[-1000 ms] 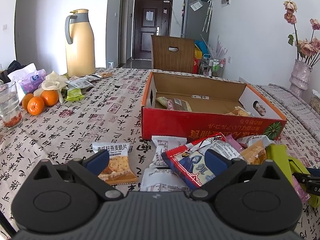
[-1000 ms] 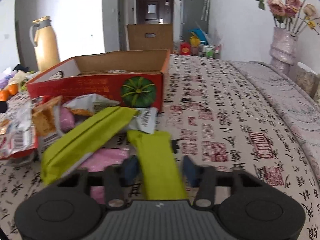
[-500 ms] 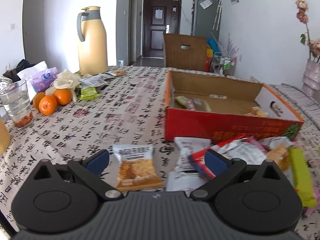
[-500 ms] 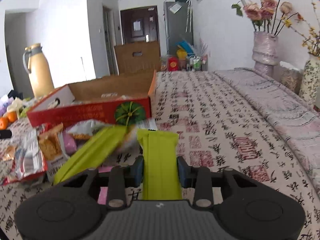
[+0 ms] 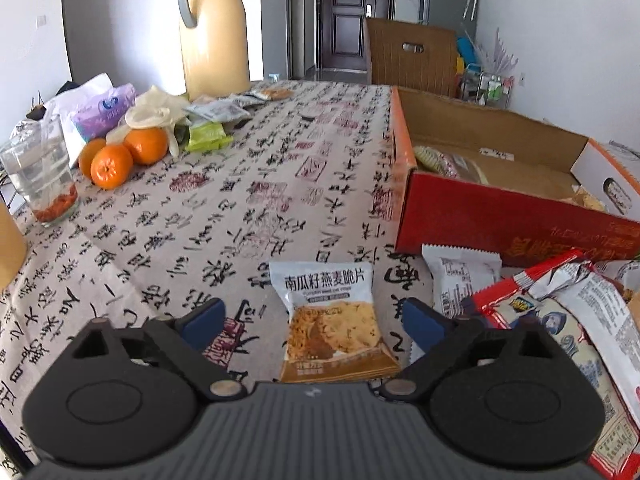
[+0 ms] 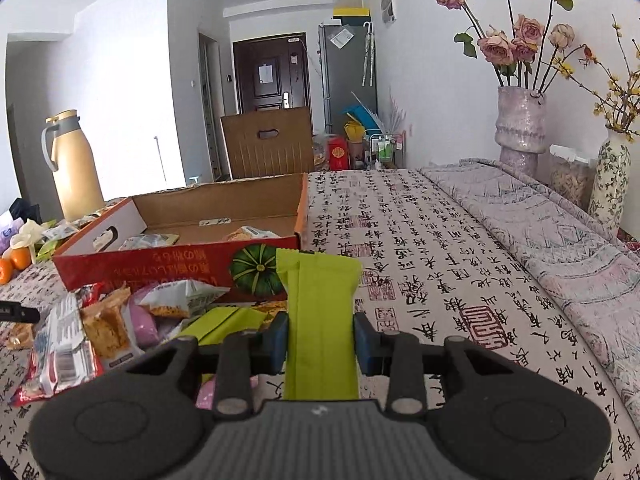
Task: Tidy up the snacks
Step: 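Grasp the pumpkin seed oat crisp packet with the left tool while the right tool lifts the green bar, then carry both snacks over the cardboard box and open both tools to drop them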
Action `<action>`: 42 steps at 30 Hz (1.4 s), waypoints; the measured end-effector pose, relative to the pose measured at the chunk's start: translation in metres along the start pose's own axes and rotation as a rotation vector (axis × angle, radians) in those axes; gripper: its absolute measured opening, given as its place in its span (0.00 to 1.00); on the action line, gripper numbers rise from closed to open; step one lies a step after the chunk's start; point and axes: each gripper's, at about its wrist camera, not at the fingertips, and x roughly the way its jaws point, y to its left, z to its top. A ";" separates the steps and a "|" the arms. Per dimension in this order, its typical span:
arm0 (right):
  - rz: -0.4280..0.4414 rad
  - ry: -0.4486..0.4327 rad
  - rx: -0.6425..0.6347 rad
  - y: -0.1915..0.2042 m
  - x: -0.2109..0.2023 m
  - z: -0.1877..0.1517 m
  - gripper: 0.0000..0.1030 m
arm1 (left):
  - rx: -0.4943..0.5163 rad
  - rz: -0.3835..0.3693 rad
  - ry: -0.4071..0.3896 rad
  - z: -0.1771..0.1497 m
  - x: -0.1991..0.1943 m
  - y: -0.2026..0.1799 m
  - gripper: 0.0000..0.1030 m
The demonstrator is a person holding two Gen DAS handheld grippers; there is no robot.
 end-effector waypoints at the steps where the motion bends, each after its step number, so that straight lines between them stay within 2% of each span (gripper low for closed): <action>1: 0.000 0.002 -0.001 0.000 0.001 0.000 0.32 | 0.000 -0.002 0.008 0.000 0.002 -0.001 0.85; 4: 0.001 0.005 -0.002 0.002 0.002 0.000 0.32 | -0.004 0.009 0.026 -0.001 0.007 -0.002 0.83; 9: 0.005 0.007 0.003 0.003 0.002 0.000 0.32 | -0.005 0.008 0.032 -0.002 0.008 -0.002 0.66; 11: 0.007 0.007 0.003 0.003 0.001 -0.001 0.32 | 0.002 -0.002 0.025 -0.002 0.007 -0.003 0.51; 12: 0.007 0.006 0.003 0.004 0.001 -0.001 0.32 | 0.005 -0.007 0.022 -0.002 0.006 -0.003 0.47; 14: 0.009 0.005 0.004 0.004 0.000 -0.001 0.32 | 0.005 -0.013 0.020 -0.002 0.005 -0.004 0.45; 21: 0.014 0.003 0.008 0.005 -0.004 -0.003 0.32 | 0.007 -0.016 0.005 -0.003 0.000 -0.004 0.43; 29: 0.025 -0.023 0.009 0.009 -0.010 0.003 0.32 | 0.014 -0.042 -0.069 0.007 -0.025 -0.008 0.43; 42: 0.075 -0.120 -0.005 0.030 -0.003 0.043 0.32 | 0.052 -0.115 -0.207 0.044 -0.055 -0.046 0.43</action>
